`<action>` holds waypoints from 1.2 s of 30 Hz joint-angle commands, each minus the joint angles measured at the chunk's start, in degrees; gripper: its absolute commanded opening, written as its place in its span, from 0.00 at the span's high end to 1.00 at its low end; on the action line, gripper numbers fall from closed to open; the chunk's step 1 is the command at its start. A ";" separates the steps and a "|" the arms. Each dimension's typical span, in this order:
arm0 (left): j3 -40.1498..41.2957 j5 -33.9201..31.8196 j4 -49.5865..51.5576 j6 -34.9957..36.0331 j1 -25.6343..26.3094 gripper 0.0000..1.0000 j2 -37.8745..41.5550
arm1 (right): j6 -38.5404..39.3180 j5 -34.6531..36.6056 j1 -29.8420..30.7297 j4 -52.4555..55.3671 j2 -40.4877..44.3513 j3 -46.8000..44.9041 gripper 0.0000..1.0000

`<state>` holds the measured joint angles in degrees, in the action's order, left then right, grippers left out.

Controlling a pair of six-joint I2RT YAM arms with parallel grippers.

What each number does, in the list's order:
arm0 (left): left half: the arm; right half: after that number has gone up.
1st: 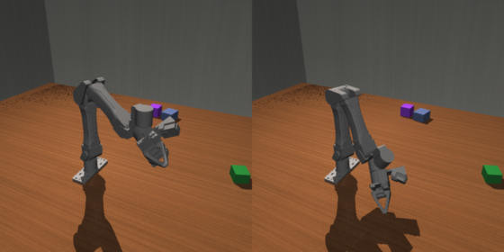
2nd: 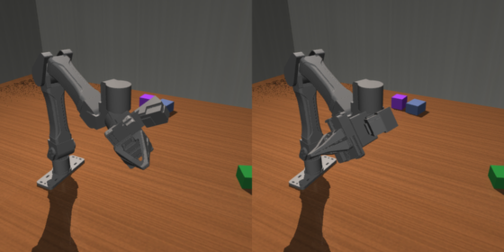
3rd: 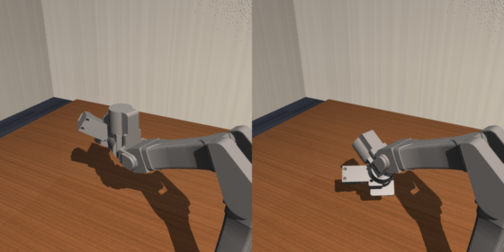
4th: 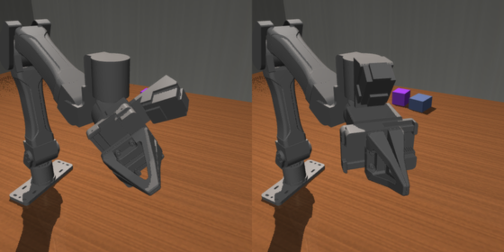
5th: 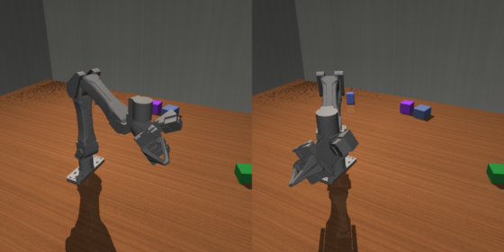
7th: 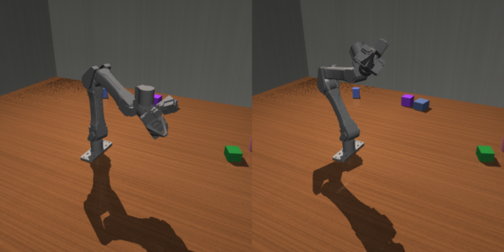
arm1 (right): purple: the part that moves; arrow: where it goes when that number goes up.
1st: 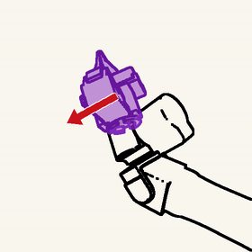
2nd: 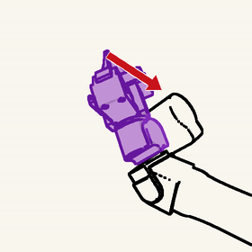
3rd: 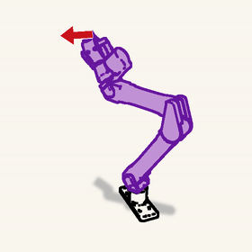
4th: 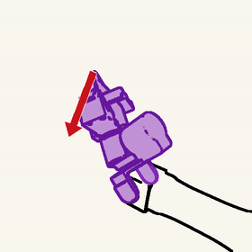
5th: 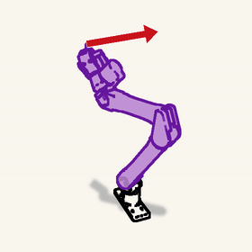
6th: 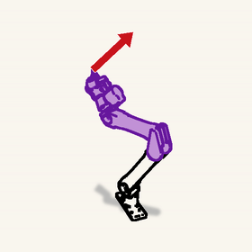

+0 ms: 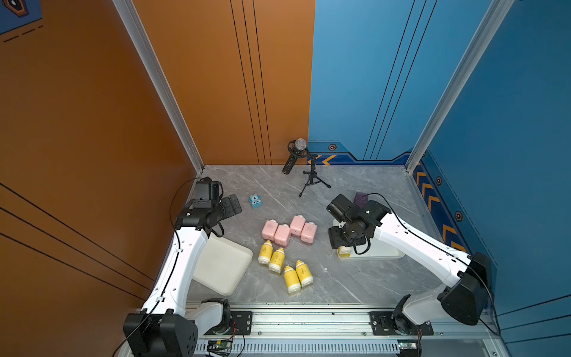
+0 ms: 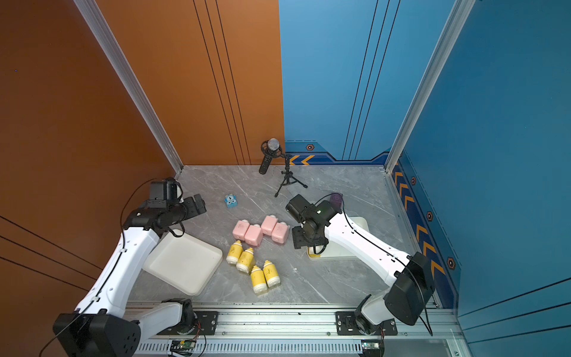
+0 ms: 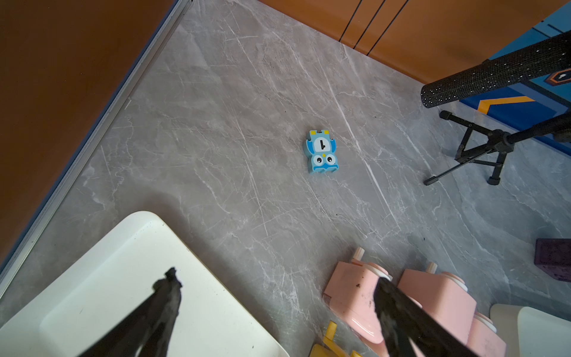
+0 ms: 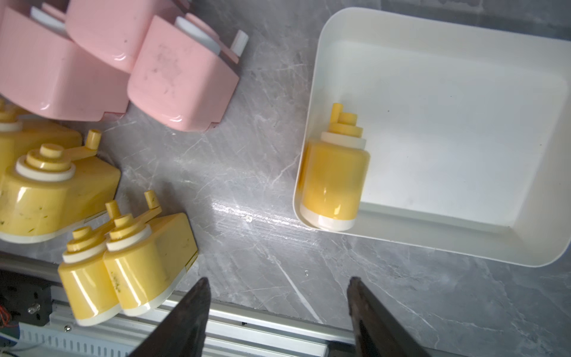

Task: Place the pencil sharpeners by color into the storage box
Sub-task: Place the pencil sharpener in the storage box.

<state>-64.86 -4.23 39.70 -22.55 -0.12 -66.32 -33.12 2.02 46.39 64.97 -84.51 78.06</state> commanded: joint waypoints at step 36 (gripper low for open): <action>0.86 0.85 0.72 -1.10 -1.70 0.02 -0.02 | -6.00 -5.25 18.12 -4.58 -19.41 6.32 0.41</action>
<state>-64.86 -4.19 39.70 -23.42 -1.26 -66.37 -38.46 -2.37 64.23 60.71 -102.87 83.29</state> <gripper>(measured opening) 0.984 0.596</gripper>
